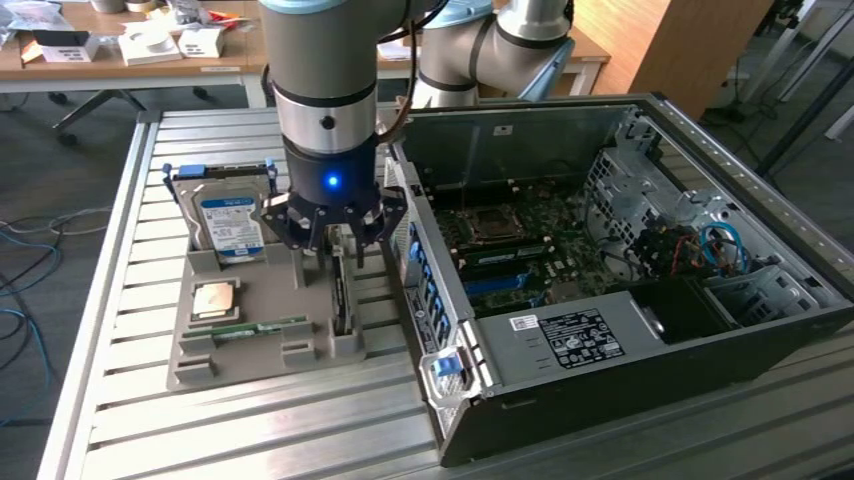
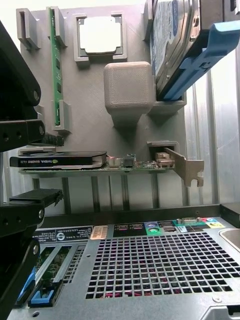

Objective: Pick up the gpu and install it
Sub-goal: 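Pick up the gpu and move the gpu toward the slot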

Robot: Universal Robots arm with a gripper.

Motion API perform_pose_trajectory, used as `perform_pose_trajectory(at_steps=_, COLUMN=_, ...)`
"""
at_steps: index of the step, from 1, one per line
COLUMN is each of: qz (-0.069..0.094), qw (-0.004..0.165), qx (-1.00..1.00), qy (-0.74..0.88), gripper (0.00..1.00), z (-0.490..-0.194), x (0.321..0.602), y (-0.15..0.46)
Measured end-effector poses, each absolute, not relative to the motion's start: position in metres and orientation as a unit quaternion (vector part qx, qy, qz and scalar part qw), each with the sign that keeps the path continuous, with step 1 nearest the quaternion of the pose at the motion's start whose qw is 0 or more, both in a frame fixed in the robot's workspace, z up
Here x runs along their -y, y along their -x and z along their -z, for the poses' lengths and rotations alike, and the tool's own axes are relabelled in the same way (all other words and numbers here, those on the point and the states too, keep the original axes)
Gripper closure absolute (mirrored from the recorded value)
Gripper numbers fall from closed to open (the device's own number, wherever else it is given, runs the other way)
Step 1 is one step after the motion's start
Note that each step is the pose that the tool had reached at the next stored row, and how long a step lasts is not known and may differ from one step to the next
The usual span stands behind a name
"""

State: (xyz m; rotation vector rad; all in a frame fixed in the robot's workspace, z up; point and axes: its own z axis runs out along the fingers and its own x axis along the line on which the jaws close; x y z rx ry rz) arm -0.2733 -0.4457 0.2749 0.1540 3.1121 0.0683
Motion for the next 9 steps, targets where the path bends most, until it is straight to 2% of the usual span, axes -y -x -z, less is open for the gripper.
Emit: perform_pose_trajectory(at_steps=9, qz=-0.022, qw=0.013, qx=-0.998, qy=-0.049, gripper=0.53, z=-0.2674, x=0.4457, y=0.2733)
